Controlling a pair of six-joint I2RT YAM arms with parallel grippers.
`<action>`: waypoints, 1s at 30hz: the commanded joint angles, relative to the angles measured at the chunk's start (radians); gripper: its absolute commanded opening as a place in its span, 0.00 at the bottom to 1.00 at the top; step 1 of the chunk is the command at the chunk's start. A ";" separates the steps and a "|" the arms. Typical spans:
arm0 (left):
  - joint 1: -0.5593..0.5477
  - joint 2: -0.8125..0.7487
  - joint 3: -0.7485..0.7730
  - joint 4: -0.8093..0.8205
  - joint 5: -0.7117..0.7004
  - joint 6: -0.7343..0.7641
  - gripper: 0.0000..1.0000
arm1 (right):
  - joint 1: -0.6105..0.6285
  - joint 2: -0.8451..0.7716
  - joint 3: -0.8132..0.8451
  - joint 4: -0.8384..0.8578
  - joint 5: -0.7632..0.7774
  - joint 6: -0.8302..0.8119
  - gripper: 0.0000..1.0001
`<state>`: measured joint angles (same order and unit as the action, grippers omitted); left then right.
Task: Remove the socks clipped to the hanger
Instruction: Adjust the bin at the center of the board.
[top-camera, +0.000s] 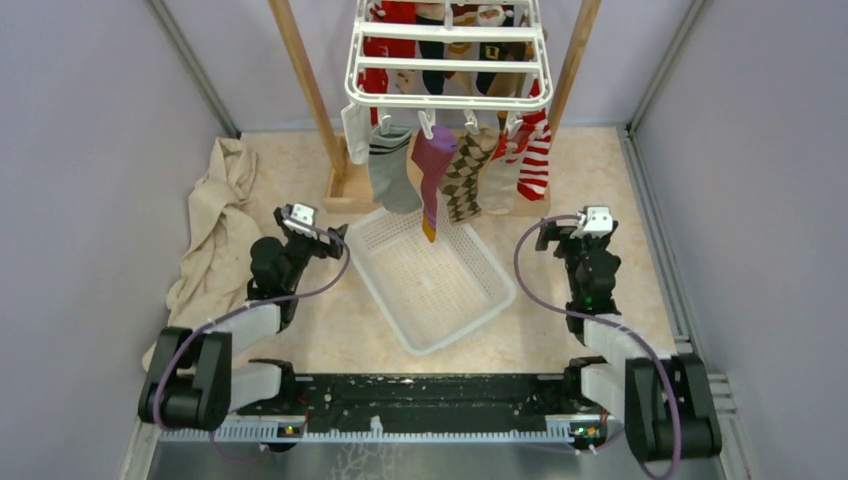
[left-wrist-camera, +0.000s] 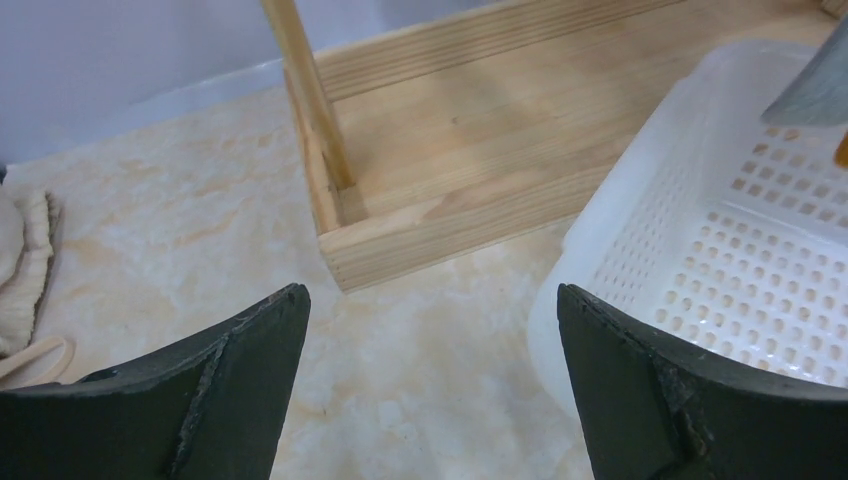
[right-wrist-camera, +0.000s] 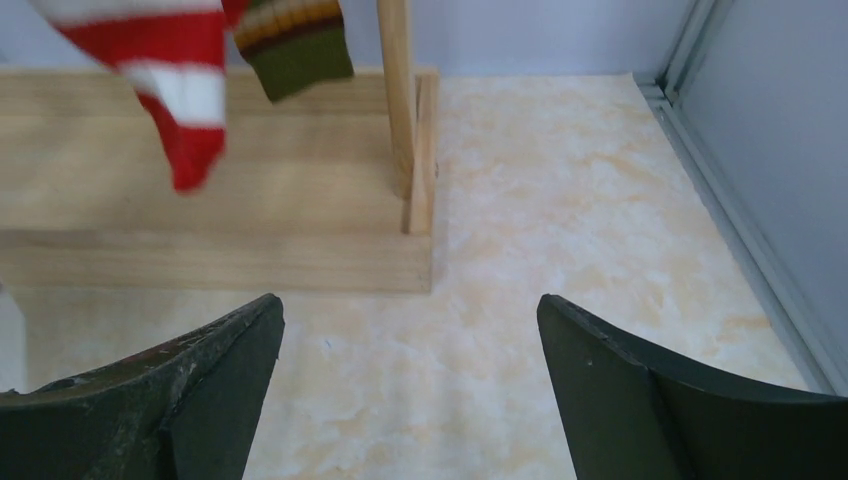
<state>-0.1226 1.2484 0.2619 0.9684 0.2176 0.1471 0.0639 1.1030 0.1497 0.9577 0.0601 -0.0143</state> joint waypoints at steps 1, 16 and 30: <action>-0.033 -0.137 0.097 -0.256 0.007 -0.053 0.99 | 0.009 -0.173 0.161 -0.335 -0.047 0.156 0.98; -0.097 -0.382 0.530 -0.961 -0.002 -0.347 0.99 | 0.009 -0.397 0.667 -1.102 -0.370 0.436 0.98; -0.098 -0.564 0.475 -1.100 -0.311 -0.706 0.99 | 0.008 -0.193 0.672 -1.357 -0.250 0.449 0.93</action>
<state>-0.2184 0.6571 0.7624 -0.0288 0.0586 -0.3931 0.0650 0.8631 0.8303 -0.3496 -0.2546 0.4385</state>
